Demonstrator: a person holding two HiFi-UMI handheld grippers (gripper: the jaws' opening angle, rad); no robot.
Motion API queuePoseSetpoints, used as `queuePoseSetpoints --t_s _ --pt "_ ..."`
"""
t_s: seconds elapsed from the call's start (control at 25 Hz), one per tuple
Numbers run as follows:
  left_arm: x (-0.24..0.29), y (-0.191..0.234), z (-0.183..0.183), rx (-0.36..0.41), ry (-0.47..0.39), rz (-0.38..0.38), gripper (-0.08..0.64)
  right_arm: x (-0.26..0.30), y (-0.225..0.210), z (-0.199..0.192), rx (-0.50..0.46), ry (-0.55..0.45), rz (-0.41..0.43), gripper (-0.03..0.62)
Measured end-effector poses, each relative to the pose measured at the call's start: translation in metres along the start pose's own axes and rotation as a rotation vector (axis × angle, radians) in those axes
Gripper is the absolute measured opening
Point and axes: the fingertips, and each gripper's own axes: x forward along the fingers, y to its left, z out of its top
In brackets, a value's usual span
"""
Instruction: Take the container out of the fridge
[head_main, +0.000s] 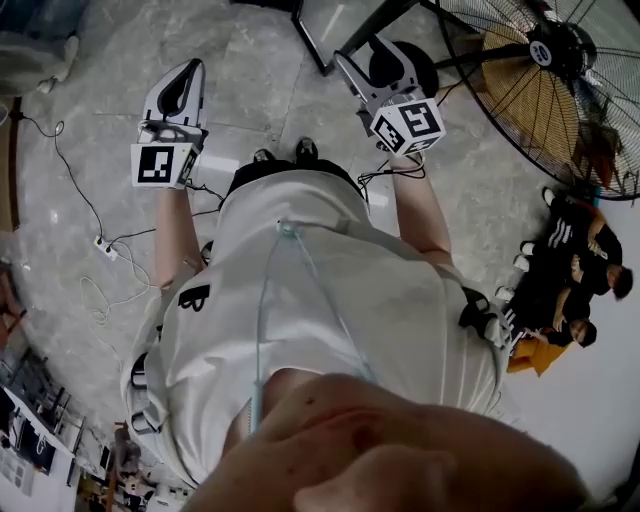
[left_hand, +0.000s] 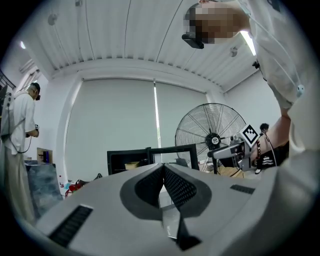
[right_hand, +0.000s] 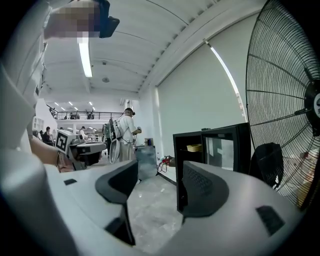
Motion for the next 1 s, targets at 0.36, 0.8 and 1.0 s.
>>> queuePoseSetpoints --t_s 0.36,0.8,1.0 --pt "-0.008 0.021 0.005 -0.023 -0.063 -0.028 0.009 0.014 0.018 0.004 -0.023 0.008 -0.059 0.272" --pt "0.016 0.058 -0.014 -0.05 -0.027 -0.051 0.009 0.055 0.016 0.005 -0.019 0.003 -0.045 0.273" --pt "0.043 0.067 -0.019 -0.035 -0.039 -0.062 0.009 0.074 -0.007 0.01 -0.029 -0.003 -0.045 0.272"
